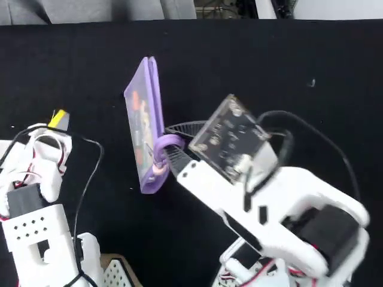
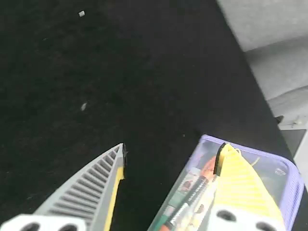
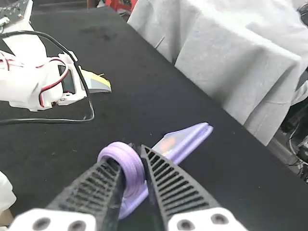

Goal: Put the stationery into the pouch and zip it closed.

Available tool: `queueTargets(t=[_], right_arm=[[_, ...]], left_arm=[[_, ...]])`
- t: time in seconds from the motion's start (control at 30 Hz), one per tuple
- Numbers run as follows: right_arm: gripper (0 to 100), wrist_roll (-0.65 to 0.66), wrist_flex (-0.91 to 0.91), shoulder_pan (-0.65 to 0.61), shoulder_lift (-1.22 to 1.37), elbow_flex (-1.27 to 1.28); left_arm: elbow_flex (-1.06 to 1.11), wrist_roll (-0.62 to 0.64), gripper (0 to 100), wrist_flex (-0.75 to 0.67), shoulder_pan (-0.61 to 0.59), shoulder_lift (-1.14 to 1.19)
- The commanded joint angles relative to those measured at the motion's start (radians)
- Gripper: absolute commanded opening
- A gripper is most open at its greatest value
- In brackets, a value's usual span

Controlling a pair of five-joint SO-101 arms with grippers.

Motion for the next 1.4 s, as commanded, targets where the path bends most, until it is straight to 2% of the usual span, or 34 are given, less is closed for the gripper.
queueTargets(t=[0.0,0.17,0.37,0.53,0.67,0.93,1.13,1.3,1.37], right_arm=[[1.1,-0.014,-0.071,-0.017,-0.015,0.025],[1.1,-0.014,-0.109,-0.018,-0.012,0.01],[1.1,-0.012,-0.135,-0.02,-0.005,-0.062],[1.1,0.006,-0.152,-0.086,-0.005,-0.093],[1.1,0.017,-0.157,-0.13,-0.005,-0.097],[1.1,0.018,-0.175,-0.132,-0.005,-0.11],[1.1,0.02,-0.176,-0.133,-0.005,-0.142],[1.1,0.02,-0.169,-0.133,0.036,-0.179],[1.1,0.02,-0.158,-0.133,0.056,-0.194]], left_arm=[[0.077,0.017,31,-0.023,0.027,-0.003],[0.268,0.017,31,-0.259,0.202,-0.003],[0.381,0.018,31,-0.431,0.417,-0.002],[0.506,0.018,31,-0.609,0.49,0.0],[0.562,0.015,31,-0.695,0.538,0.0],[0.518,0.014,31,-0.74,0.684,0.074],[0.394,0.015,31,-0.839,0.694,0.387],[0.2,0.017,31,-0.833,0.768,0.695],[0.128,0.017,31,-0.81,0.762,0.795]])
